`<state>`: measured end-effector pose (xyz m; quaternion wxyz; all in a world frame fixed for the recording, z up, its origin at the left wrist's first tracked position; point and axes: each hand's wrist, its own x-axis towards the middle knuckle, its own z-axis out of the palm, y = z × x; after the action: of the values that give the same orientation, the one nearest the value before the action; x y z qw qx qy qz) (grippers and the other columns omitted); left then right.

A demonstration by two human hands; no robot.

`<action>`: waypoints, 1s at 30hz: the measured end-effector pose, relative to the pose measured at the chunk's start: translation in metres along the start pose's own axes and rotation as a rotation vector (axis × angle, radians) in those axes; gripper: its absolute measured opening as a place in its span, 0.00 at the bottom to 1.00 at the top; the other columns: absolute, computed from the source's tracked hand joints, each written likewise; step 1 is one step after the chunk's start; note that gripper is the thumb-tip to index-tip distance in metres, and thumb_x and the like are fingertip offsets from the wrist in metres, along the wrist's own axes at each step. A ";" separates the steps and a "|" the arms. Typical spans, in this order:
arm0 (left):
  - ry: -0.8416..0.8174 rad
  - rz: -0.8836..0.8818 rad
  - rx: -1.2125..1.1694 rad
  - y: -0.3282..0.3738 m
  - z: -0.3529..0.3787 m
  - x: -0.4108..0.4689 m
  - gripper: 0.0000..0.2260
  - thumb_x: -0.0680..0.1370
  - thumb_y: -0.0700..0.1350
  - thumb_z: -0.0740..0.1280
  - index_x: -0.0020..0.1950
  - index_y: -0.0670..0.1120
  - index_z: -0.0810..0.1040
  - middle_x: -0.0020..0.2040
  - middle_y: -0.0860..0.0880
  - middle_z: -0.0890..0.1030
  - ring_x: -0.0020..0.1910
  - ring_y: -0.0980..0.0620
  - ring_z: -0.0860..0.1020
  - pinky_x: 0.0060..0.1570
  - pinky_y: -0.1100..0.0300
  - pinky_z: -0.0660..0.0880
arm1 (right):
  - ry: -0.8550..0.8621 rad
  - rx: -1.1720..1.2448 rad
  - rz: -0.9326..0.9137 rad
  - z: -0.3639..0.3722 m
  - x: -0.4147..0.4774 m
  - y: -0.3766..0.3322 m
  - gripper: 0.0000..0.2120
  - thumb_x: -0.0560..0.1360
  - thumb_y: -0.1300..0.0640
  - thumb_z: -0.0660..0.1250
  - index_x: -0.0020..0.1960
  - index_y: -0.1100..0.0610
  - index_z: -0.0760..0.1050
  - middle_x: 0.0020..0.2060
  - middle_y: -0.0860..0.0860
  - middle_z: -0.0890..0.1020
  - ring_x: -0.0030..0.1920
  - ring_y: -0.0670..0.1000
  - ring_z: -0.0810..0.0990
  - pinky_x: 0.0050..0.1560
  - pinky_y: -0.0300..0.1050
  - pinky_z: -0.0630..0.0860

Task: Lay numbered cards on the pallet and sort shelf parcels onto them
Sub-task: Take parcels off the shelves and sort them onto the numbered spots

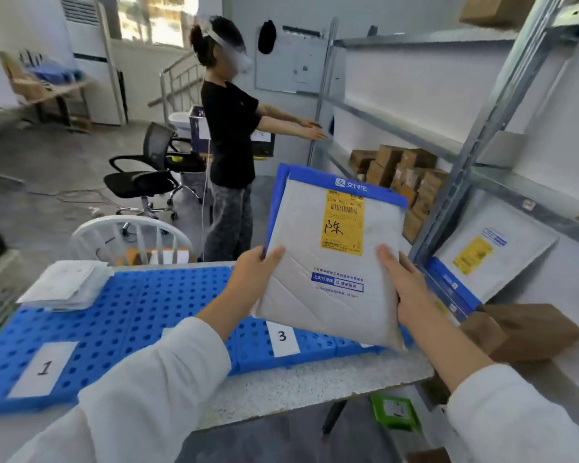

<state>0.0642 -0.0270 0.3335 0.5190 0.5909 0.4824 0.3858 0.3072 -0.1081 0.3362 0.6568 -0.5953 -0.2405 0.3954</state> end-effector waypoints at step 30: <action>0.361 -0.405 0.022 -0.234 -0.261 0.194 0.08 0.79 0.49 0.64 0.46 0.46 0.74 0.41 0.50 0.79 0.38 0.52 0.78 0.33 0.62 0.70 | -0.339 -0.456 0.462 0.343 0.166 0.219 0.22 0.79 0.45 0.62 0.65 0.60 0.72 0.59 0.54 0.80 0.59 0.56 0.79 0.65 0.57 0.73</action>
<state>-0.1793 0.2230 0.1371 0.4847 0.4096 0.6796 0.3679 0.0815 0.2240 0.1580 0.3514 -0.6909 -0.2872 0.5628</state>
